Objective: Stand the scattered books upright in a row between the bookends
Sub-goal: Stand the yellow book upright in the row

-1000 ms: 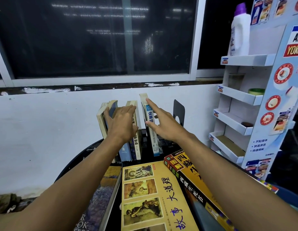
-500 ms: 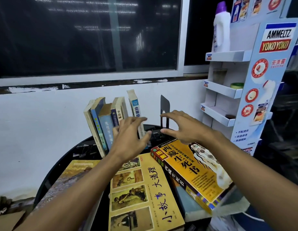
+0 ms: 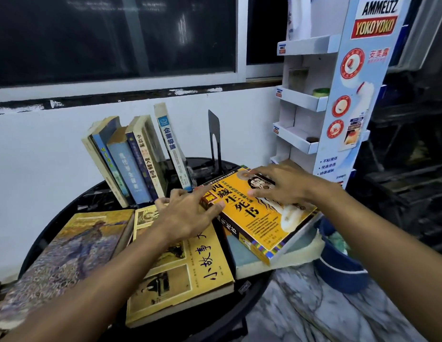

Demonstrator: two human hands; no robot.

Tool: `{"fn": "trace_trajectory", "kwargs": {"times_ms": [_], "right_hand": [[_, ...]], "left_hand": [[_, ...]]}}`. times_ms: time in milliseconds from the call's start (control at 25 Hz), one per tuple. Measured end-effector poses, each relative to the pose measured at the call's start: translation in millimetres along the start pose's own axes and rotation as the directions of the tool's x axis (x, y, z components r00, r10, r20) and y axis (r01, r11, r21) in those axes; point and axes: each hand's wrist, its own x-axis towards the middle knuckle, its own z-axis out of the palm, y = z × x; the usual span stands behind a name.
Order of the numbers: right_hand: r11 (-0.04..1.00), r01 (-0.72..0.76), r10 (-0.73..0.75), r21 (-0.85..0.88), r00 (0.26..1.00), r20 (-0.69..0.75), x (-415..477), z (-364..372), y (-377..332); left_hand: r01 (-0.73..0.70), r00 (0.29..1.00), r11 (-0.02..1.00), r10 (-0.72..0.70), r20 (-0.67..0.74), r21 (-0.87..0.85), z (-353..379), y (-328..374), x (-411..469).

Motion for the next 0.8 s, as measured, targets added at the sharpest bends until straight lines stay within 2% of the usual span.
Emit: {"fn": "trace_trajectory", "kwargs": {"times_ms": [160, 440, 800], "right_hand": [[1.000, 0.005, -0.005, 0.007, 1.000, -0.007, -2.8, 3.7, 2.0], [0.996, -0.070, 0.067, 0.049, 0.996, 0.062, -5.3, 5.9, -1.5], [0.978, -0.116, 0.112, 0.171, 0.993, 0.032, -13.9, 16.6, 8.5]], "left_hand": [[0.017, 0.999, 0.997, -0.013, 0.041, -0.077, -0.6, 10.6, -7.2], [0.032, 0.998, 0.989, -0.025, 0.050, -0.147, 4.5, 4.5, -0.8], [-0.003, 1.000, 0.974, 0.005, 0.006, -0.228, 19.4, -23.5, 44.7]]}}
